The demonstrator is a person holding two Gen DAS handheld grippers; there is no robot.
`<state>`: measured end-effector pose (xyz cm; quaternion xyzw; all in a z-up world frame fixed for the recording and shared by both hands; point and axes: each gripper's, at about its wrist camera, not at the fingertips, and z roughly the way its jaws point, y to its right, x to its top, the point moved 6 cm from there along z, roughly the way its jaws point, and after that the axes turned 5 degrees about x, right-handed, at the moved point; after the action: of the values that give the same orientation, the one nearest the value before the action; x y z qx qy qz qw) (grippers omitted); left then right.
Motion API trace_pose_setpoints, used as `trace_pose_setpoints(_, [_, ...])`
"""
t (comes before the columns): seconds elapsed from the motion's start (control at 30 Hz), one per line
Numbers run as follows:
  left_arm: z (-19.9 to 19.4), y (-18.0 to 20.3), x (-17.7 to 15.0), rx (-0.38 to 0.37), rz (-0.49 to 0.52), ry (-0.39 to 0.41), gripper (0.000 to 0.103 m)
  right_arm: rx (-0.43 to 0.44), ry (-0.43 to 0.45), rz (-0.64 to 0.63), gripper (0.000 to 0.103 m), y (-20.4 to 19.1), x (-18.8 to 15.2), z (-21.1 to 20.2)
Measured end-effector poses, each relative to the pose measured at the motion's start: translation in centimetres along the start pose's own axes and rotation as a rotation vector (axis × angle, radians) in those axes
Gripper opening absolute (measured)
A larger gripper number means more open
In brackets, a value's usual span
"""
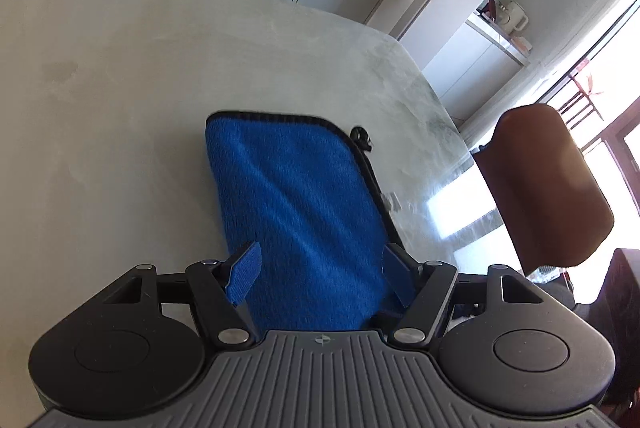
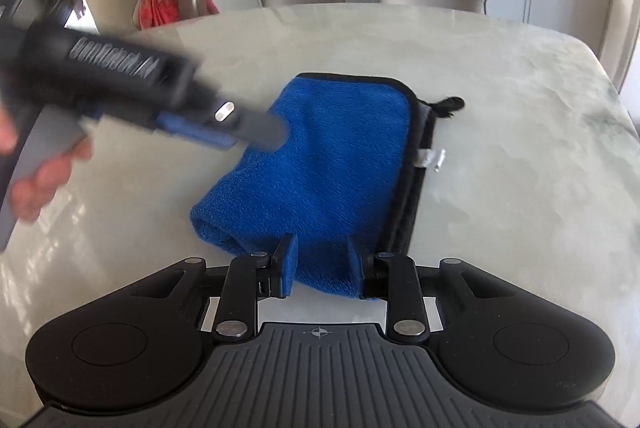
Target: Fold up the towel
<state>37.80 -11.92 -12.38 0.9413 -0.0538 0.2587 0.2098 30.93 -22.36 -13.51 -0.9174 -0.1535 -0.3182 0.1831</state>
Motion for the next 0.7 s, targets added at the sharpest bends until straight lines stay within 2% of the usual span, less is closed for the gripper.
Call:
trace_pose_setpoints(0.1, [0.2, 0.8, -1.9, -0.021, 0.030, -0.039, 0.071, 0.013, 0.002, 0.029, 0.029, 0.6, -0.3, -0.4])
trace_pose_setpoints(0.33, [1.0, -0.8, -4.2, 0.089, 0.010, -0.122, 0.071, 0.015, 0.000, 0.040, 0.029, 1.2, -0.5, 0.0])
trace_pose_setpoints(0.4, [0.3, -1.0, -4.4, 0.088, -0.015, -0.102, 0.070, 0.014, 0.008, 0.047, 0.029, 1.1, -0.5, -0.4])
trace_pose_setpoints(0.5, [-0.9, -0.4, -4.2, 0.080, -0.008, -0.031, 0.071, 0.009, 0.032, 0.044, 0.033, 0.9, -0.1, -1.1])
trace_pose_setpoints(0.6, [-1.2, 0.4, -3.6, 0.077, -0.002, 0.033, 0.071, 0.007, 0.015, 0.049, 0.033, 1.0, -0.2, -0.8])
trace_pose_setpoints(0.7, [-0.3, 0.9, -3.7, 0.068, -0.001, 0.013, 0.071, 0.006, -0.001, 0.057, 0.033, 1.3, -0.5, -0.5])
